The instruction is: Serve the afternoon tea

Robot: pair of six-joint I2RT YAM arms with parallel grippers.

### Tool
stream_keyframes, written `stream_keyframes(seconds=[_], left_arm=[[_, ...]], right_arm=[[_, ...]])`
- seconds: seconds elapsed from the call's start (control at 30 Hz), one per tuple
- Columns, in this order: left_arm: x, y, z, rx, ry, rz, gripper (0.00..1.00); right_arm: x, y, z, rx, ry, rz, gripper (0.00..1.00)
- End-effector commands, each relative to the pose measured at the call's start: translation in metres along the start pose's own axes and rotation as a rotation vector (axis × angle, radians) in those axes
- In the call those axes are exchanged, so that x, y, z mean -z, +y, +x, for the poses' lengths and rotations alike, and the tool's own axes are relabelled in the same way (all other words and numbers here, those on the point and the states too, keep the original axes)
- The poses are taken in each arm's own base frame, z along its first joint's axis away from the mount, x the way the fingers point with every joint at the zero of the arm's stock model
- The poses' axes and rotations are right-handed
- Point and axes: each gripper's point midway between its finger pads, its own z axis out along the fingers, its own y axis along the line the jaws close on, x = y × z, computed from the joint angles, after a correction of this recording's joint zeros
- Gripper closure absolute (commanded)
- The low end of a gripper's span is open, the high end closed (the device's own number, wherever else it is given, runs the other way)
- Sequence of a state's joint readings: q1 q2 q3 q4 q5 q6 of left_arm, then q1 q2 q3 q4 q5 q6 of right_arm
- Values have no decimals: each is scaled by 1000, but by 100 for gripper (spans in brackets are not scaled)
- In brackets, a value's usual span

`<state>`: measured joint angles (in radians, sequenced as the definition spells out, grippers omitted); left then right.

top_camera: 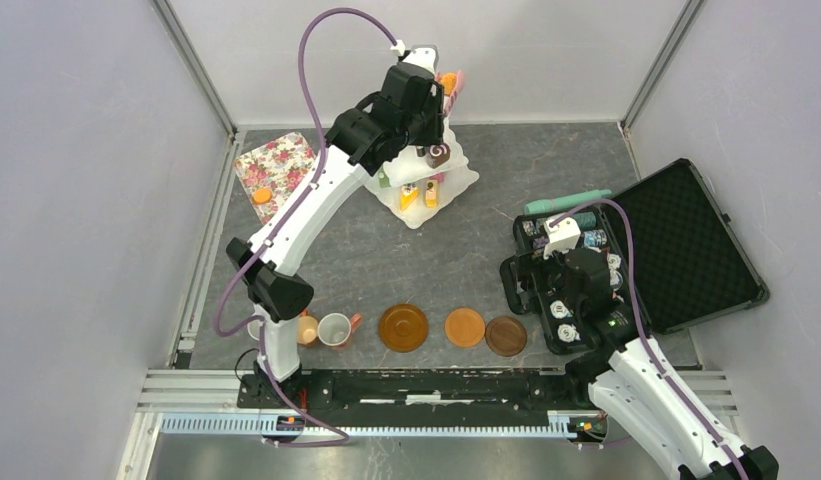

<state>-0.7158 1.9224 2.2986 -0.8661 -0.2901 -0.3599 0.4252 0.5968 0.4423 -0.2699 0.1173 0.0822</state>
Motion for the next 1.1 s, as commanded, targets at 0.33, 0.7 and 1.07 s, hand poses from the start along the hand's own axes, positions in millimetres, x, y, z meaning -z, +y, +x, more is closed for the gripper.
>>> stream_keyframes(seconds=[0.33,0.7,1.07], left_arm=[[-16,25,-11,-127,-53,-158,65],[-13,22,-13,-136,-52,-138,55],[-7,20,-17,-137,-60,-117,51]], right_arm=[[-1,0,-5,-9,-24,10,2],[-1,0,-5,-7,-22,9,2],[-1,0,-5,-7,-20,11,2]])
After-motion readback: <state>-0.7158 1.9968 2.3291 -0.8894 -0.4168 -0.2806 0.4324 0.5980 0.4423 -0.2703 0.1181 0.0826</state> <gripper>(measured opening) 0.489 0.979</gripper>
